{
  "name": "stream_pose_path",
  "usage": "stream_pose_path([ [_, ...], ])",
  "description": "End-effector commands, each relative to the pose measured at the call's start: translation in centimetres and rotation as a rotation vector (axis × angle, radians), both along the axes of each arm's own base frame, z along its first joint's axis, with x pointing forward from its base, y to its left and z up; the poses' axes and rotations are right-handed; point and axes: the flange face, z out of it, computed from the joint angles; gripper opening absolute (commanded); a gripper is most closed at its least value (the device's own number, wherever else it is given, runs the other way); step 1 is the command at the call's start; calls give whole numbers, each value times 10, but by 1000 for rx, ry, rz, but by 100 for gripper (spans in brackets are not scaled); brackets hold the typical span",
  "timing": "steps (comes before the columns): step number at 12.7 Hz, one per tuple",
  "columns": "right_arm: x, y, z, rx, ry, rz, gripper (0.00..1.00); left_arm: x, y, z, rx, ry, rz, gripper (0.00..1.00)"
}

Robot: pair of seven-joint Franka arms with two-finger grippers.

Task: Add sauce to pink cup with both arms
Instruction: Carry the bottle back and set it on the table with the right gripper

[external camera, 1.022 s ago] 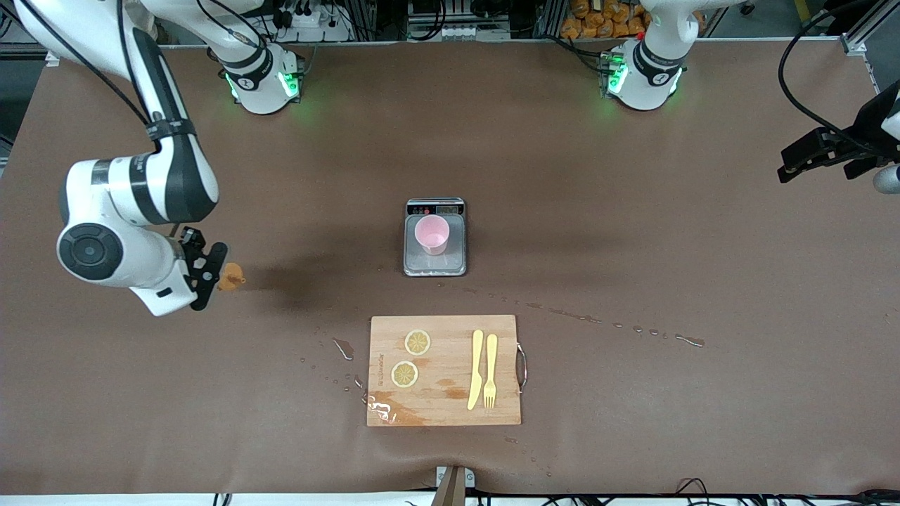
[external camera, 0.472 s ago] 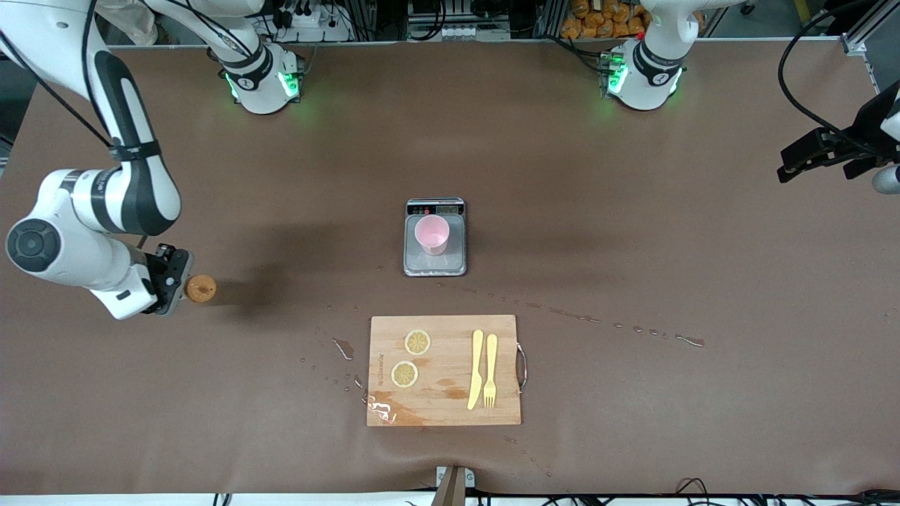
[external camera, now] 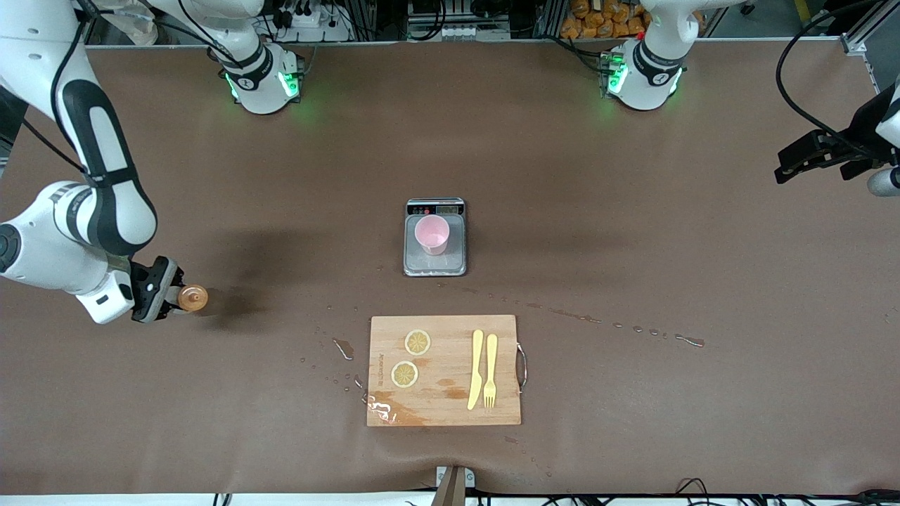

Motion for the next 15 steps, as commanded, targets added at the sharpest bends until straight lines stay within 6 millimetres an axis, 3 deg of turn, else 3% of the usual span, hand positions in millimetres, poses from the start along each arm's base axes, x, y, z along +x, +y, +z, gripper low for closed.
stream_pose_path([
  [1,7,-19,-8,105,-68,-39,18,-2,-1,-1,17,5,-7,100],
  [4,15,-35,-15,190,-122,-89,18,-2,-2,-1,17,3,-7,100],
  [8,8,-63,-29,278,-167,-179,19,-1,-1,-1,16,5,-4,100],
  [11,4,-72,-61,379,-240,-196,19,-2,-1,-1,17,3,-6,100],
  [13,7,-73,-59,414,-279,-212,21,-1,-1,-3,17,8,-6,100],
  [14,8,-73,-58,415,-280,-211,40,-2,-2,-3,17,8,-7,100],
  [15,8,-73,-57,415,-282,-212,99,-2,-2,-2,17,6,-7,100],
])
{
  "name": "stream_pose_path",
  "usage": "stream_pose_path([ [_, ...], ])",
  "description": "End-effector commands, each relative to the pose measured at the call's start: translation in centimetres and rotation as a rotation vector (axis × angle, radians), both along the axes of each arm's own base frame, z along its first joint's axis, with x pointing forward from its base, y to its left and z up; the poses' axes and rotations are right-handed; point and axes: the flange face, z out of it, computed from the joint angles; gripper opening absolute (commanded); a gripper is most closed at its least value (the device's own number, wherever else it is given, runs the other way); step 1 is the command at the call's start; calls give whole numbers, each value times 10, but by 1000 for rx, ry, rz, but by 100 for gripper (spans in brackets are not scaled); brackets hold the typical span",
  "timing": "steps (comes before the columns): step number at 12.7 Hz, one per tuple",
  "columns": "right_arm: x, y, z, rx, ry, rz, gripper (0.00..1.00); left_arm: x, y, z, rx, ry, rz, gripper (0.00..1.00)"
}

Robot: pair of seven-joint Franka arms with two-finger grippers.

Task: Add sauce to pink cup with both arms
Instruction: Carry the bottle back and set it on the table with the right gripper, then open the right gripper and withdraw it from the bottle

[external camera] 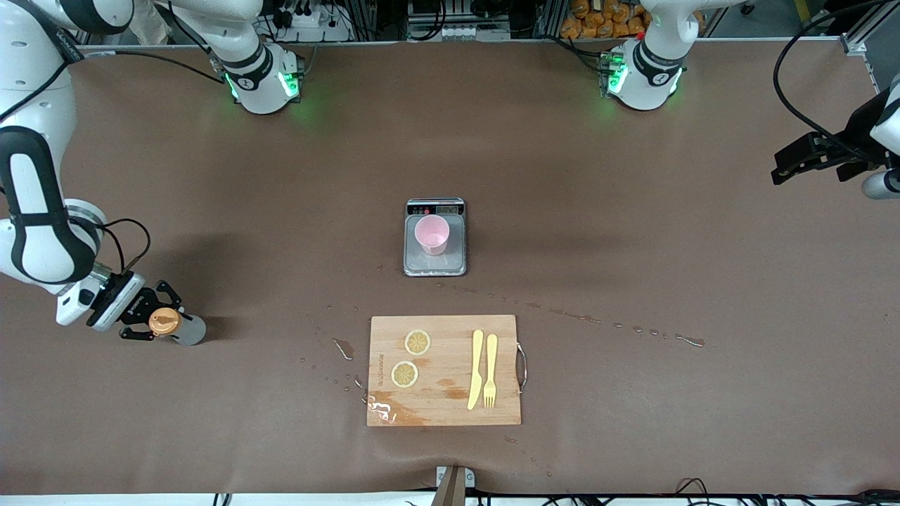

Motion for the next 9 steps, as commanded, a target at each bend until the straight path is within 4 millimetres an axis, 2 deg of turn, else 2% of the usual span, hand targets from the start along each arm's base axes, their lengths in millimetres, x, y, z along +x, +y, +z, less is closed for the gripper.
stream_pose_path([
  [1,8,-3,2,24,-35,0,100,-3,-1,1,17,1,-5,100],
  [3,9,-8,12,10,-47,2,100,-3,0,2,17,-2,-3,100],
  [5,10,-24,33,-37,-66,18,100,-3,0,2,17,-2,-3,100],
  [9,5,-60,87,-192,-90,77,100,-3,-3,3,17,-5,-8,100],
])
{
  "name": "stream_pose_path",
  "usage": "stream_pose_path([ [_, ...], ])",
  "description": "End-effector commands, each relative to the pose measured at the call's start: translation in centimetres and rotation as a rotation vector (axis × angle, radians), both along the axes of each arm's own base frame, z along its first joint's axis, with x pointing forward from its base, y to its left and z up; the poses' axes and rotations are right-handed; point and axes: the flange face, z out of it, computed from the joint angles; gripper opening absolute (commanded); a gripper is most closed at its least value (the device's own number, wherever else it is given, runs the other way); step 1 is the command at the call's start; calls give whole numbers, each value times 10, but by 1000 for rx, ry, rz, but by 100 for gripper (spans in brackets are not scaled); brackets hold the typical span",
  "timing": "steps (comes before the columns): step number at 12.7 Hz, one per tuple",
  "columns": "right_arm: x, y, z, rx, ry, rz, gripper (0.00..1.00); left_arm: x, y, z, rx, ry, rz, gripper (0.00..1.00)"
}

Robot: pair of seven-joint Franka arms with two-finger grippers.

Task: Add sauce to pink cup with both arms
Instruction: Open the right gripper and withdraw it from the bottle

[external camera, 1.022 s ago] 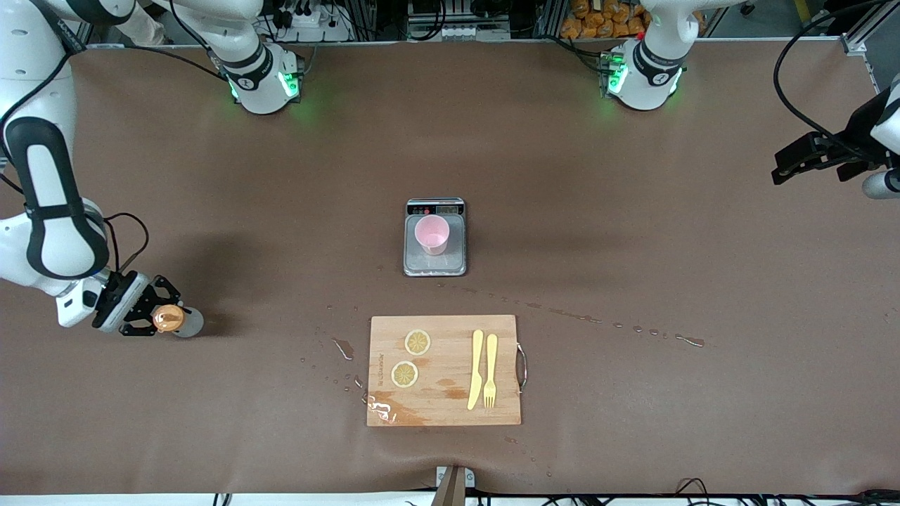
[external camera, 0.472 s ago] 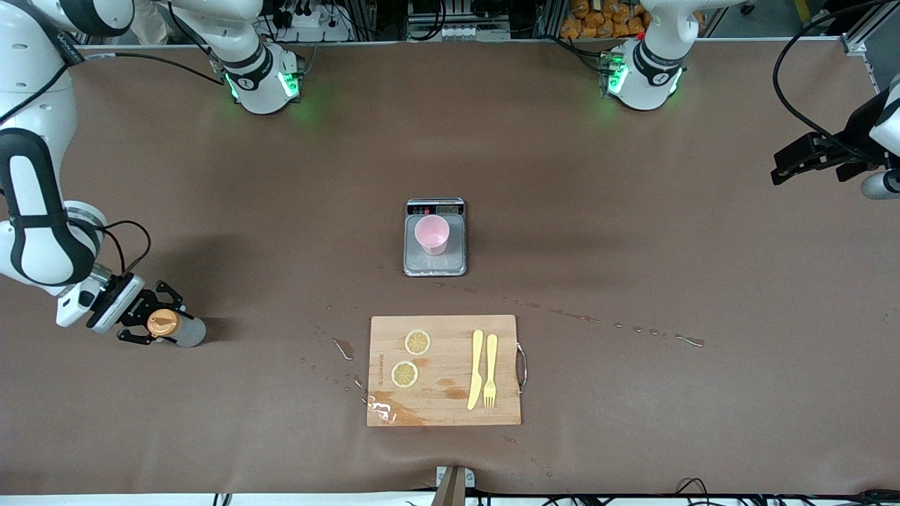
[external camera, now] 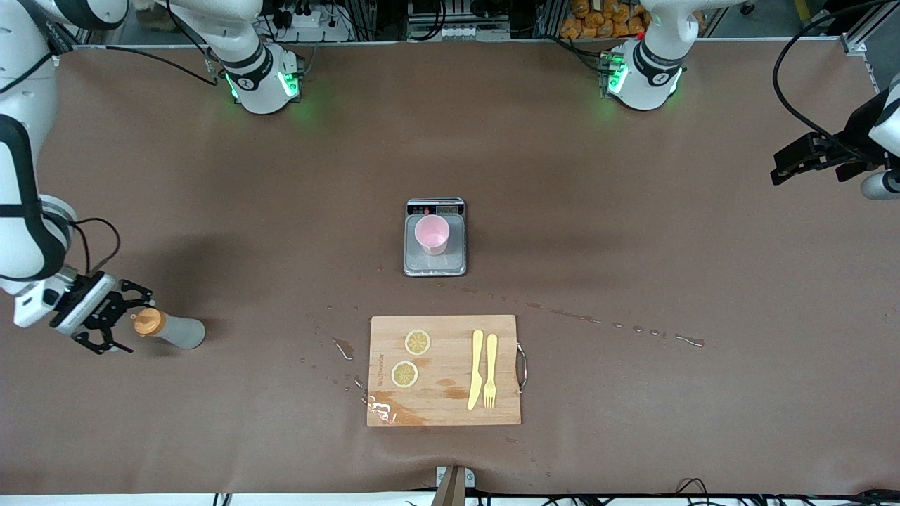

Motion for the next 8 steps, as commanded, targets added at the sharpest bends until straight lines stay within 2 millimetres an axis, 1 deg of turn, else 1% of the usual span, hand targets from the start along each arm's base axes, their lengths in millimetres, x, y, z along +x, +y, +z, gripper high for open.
stream_pose_path([
  [1,-7,-16,44,-59,-21,29,100,-4,-2,4,17,-6,-7,100],
  [2,-6,-11,58,-84,-16,33,100,-4,-3,4,17,-6,-8,100],
  [3,-8,-16,69,-102,8,8,100,-4,-4,4,17,-6,-10,100],
  [5,-11,-10,95,-112,82,-36,100,-4,-3,4,17,-6,-10,100],
  [7,-14,2,127,-128,161,-109,100,-4,-3,4,17,-6,-10,100],
  [8,-16,13,143,-134,200,-142,100,-6,-5,6,18,-8,-13,100],
])
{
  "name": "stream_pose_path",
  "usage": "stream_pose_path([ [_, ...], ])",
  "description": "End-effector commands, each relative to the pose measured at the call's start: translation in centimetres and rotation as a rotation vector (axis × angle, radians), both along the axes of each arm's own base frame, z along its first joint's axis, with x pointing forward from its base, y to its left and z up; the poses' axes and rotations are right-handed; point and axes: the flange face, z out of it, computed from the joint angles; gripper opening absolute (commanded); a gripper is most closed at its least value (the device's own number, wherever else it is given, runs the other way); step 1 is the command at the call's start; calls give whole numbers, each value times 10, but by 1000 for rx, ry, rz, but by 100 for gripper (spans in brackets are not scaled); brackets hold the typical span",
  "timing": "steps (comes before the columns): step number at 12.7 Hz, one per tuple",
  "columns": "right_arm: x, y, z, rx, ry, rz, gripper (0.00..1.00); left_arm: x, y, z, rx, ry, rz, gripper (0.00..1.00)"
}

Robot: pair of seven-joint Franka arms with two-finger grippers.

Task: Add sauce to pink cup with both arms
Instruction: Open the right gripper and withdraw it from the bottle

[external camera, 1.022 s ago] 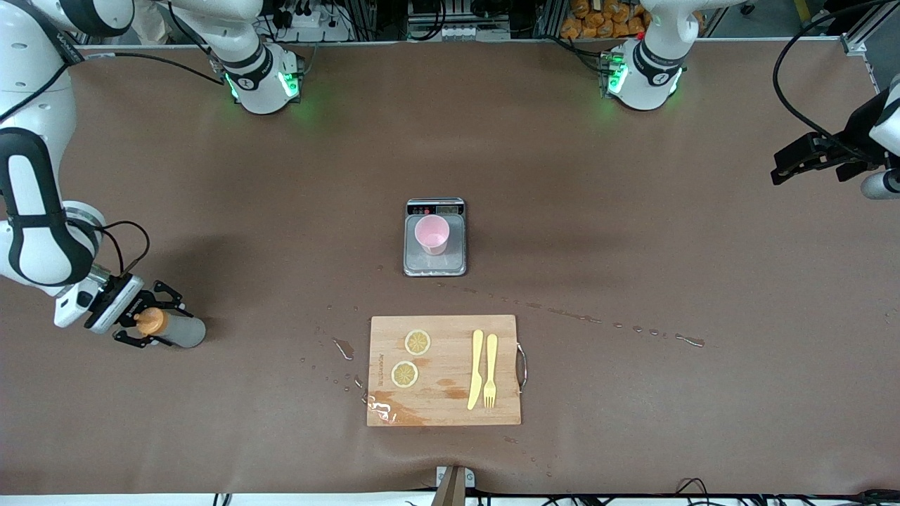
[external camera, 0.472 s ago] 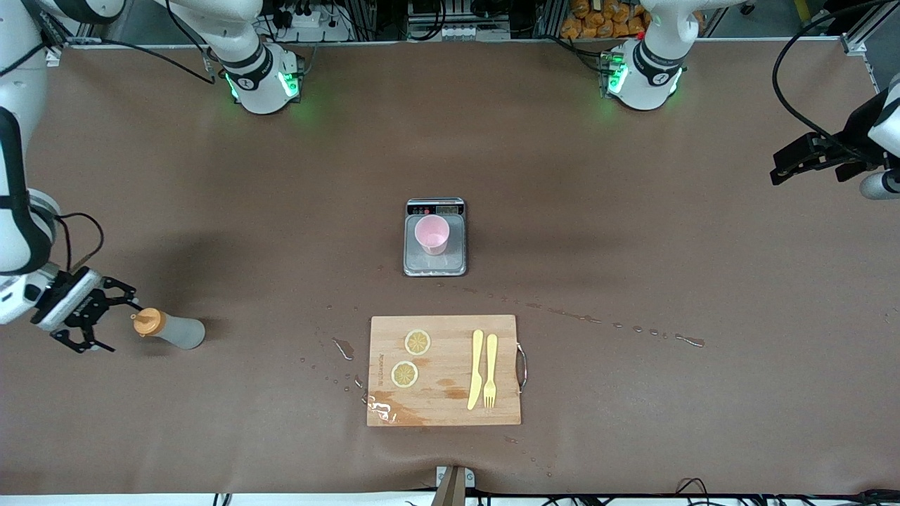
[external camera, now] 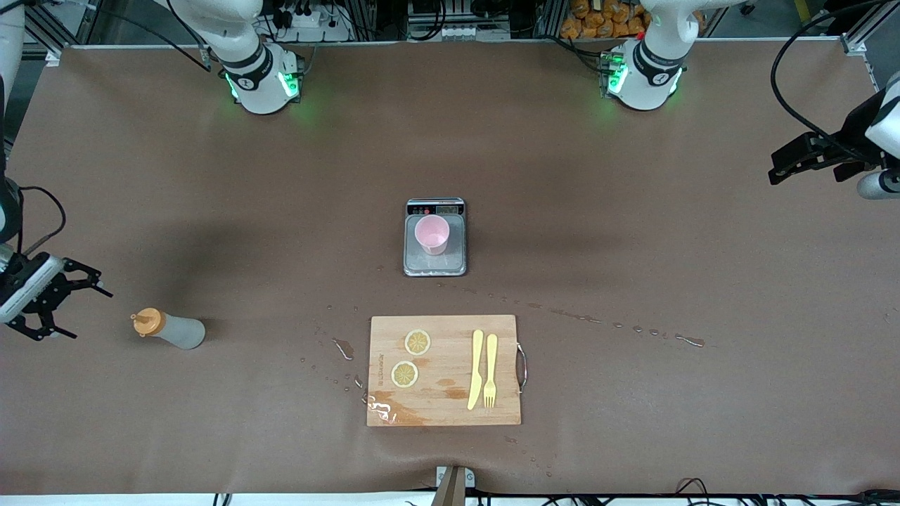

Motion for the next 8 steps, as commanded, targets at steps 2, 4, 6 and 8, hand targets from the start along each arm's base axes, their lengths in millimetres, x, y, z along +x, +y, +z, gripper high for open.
stream_pose_path([
  [2,-13,40,65,-32,130,-148,100,-11,-3,14,19,-18,-4,100],
  [4,-22,64,94,-51,216,-271,100,-17,-5,28,8,-46,-1,100],
  [6,-32,86,119,-72,285,-387,100,-17,-6,29,9,-48,-7,100],
  [8,-40,111,142,-86,337,-518,100,-16,-4,29,9,-54,-4,100],
])
